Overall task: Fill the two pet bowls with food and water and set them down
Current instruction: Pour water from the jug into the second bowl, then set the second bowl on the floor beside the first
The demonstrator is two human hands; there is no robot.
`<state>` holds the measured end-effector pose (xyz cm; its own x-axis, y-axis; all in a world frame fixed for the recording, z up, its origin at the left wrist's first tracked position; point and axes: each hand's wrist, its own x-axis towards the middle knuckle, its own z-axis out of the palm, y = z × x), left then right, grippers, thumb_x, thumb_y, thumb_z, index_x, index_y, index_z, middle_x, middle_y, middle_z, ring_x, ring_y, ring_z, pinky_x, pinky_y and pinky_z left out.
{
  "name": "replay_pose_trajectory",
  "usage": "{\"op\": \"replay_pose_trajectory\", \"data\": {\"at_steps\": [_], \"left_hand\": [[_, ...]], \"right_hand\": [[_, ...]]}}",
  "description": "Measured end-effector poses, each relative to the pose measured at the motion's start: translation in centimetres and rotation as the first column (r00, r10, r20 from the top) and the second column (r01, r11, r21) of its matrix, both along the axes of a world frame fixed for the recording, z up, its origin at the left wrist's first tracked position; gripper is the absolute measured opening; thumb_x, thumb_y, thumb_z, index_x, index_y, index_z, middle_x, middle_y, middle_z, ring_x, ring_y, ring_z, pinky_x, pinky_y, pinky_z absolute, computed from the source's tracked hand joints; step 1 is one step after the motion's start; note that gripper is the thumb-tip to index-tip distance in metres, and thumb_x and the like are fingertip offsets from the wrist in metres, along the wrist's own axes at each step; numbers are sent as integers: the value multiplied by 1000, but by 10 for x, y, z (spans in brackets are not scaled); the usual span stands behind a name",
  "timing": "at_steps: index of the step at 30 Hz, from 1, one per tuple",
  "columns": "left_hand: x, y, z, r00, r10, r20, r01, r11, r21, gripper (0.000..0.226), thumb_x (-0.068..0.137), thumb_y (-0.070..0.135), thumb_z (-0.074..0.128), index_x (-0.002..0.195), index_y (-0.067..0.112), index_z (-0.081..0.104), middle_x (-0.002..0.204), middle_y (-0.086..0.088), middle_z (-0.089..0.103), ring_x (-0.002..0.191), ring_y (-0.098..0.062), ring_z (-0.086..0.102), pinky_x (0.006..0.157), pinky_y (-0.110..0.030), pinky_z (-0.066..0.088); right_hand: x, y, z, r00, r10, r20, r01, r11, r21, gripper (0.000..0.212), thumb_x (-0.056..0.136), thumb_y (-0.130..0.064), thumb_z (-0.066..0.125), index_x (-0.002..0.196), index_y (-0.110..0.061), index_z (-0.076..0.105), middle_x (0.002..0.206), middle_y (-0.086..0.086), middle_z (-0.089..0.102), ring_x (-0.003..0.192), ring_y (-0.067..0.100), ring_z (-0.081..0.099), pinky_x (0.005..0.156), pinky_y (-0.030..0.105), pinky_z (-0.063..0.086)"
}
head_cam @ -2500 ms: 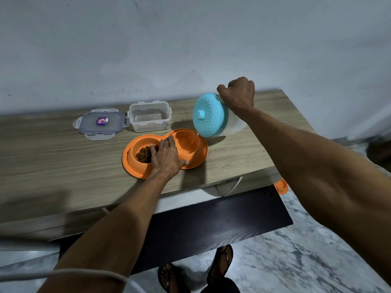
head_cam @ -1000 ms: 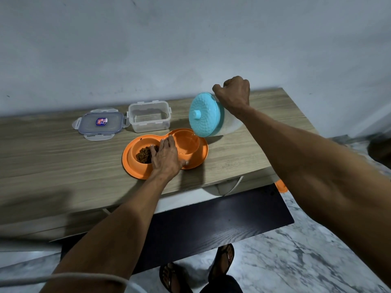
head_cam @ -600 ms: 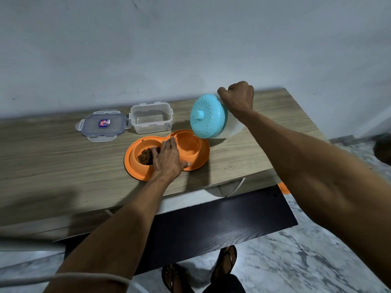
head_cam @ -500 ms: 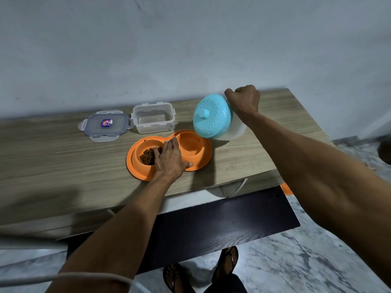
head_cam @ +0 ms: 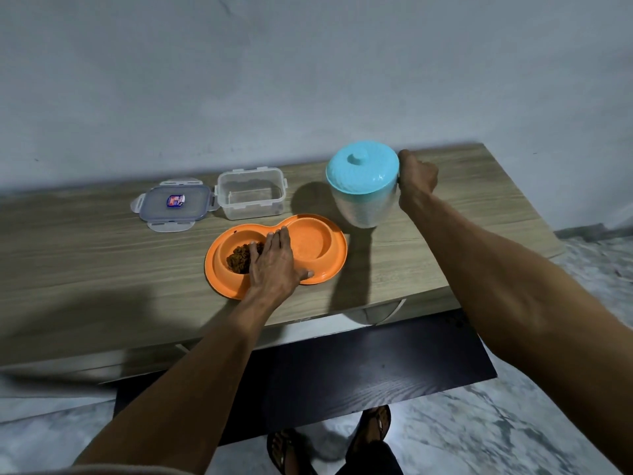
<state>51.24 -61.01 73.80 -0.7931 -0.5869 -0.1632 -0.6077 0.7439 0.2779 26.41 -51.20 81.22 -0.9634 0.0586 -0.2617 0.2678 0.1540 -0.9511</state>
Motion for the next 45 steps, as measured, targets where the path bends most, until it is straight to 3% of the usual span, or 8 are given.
{"op": "replay_pose_trajectory", "data": {"at_steps": [6, 20, 22, 25, 29, 33, 39, 45], "left_hand": [[0, -1, -2, 1000, 1, -4, -1, 1000, -10, 108, 80, 56, 68, 155, 7, 7, 161, -12, 22, 151, -27, 14, 119, -54, 8], [4, 0, -2, 999, -18, -32, 18, 1000, -16, 107, 81, 56, 66, 155, 6, 6, 159, -12, 24, 150, -27, 16, 119, -53, 9], [4, 0, -1, 999, -20, -32, 20, 1000, -1, 108, 82, 55, 66, 155, 5, 3, 160, -14, 22, 150, -28, 14, 119, -53, 7], [7, 1, 0, 999, -29, -44, 29, 1000, 1, 110, 83, 57, 63, 154, 4, -2, 161, -15, 17, 151, -29, 11, 119, -54, 6], [14, -1, 4, 988, 25, -152, -20, 999, 32, 103, 86, 64, 52, 155, 5, 2, 163, -12, 11, 152, -27, 7, 120, -57, 5], [31, -14, 10, 931, 239, -275, -233, 971, 55, 89, 93, 60, 44, 154, 4, 12, 160, -15, 23, 149, -31, 19, 117, -56, 16], [62, -49, -6, 789, 598, -140, -584, 801, 131, 84, 87, 62, 44, 144, 2, 28, 144, -23, 41, 131, -41, 41, 101, -54, 41], [70, -70, -17, 726, 688, -7, -663, 702, 261, 77, 83, 61, 55, 130, 0, 53, 133, -23, 52, 125, -40, 48, 99, -50, 44]], "right_hand": [[-9, -9, -16, 997, -10, 79, 18, 995, -97, 17, 65, -20, 65, 54, -13, 53, 57, 0, 53, 52, 18, 44, 50, 28, 36], [-13, -6, -33, 989, 9, 146, 16, 985, -169, 34, 61, -37, 68, 82, -11, 65, 79, 5, 65, 59, 19, 54, 46, 24, 39], [-10, -4, -33, 990, 19, 142, 6, 985, -174, 33, 67, -46, 65, 76, -15, 64, 82, 5, 66, 69, 22, 58, 55, 27, 45], [-3, 5, -40, 984, -20, 179, 54, 981, -184, 51, 75, -59, 53, 92, -14, 66, 102, 11, 68, 89, 28, 64, 79, 40, 56], [20, 19, -53, 972, -79, 223, 107, 987, -116, 47, 97, -46, 31, 103, -9, 60, 115, 16, 66, 99, 32, 65, 90, 46, 55], [62, 19, -62, 957, -64, 283, 60, 998, 23, 52, 98, -36, 37, 136, -2, 47, 134, 18, 53, 117, 37, 55, 97, 44, 48], [103, -1, -92, 910, 298, 289, -391, 850, 354, 78, 62, -60, 59, 122, -9, 58, 123, 15, 58, 107, 38, 60, 85, 52, 57], [124, -13, -91, 883, 372, 285, -467, 754, 462, 73, 62, -56, 69, 114, -5, 65, 122, 17, 59, 103, 38, 63, 83, 50, 59]]}}
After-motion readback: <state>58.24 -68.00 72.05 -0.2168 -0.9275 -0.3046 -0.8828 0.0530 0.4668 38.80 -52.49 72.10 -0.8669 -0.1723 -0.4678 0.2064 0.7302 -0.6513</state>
